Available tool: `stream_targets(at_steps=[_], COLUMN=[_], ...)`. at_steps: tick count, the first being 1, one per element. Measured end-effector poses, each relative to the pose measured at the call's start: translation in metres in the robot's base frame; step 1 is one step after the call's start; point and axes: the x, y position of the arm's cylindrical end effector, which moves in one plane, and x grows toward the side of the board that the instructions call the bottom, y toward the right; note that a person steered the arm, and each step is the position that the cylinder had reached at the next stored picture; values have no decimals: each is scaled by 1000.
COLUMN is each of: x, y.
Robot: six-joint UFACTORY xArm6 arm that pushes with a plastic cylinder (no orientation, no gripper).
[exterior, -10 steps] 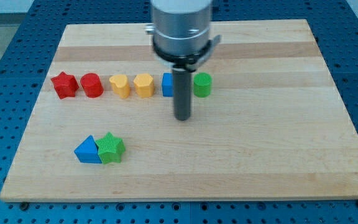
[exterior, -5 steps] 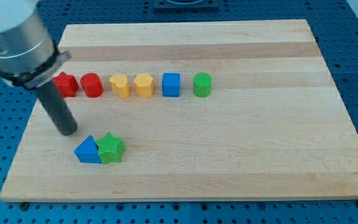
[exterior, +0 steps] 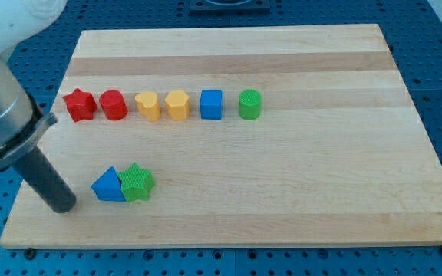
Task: Move the triangle along with the green star diagonal to the green circle
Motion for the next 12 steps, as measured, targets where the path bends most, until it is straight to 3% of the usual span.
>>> stream_targets(at_steps=[5,12], x=[-21,-30], y=[97,131])
